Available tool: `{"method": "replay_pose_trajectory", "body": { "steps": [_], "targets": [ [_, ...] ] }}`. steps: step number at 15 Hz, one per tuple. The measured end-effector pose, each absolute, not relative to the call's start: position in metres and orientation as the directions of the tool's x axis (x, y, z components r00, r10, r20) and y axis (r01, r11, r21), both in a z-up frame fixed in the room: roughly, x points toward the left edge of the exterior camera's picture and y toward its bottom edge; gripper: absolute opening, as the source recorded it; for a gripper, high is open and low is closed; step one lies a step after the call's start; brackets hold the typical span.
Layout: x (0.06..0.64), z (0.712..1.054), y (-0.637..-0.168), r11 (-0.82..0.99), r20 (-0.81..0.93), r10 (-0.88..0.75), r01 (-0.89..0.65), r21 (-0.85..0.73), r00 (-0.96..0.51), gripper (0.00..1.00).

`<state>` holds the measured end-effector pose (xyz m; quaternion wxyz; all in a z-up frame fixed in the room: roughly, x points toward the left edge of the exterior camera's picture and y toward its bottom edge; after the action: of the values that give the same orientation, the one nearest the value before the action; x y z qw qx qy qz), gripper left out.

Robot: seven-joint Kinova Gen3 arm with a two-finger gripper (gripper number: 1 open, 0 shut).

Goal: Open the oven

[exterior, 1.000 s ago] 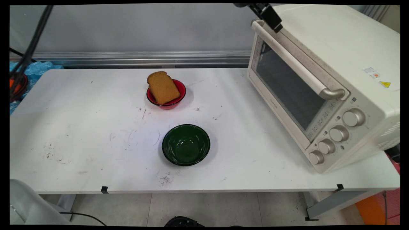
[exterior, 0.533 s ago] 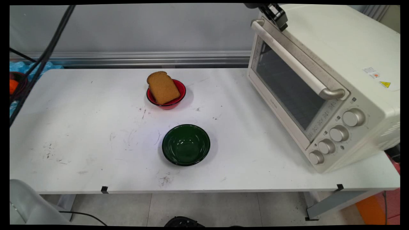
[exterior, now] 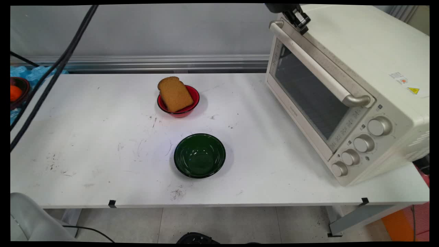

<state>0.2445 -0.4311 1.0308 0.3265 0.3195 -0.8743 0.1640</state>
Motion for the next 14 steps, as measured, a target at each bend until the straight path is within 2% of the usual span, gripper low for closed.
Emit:
{"method": "replay_pose_trajectory", "body": {
  "steps": [14],
  "targets": [
    [0.237, 1.001, -0.447, 0.736, 0.622, -0.493, -0.673, -0.075, -0.608, 0.00]
  ]
}}
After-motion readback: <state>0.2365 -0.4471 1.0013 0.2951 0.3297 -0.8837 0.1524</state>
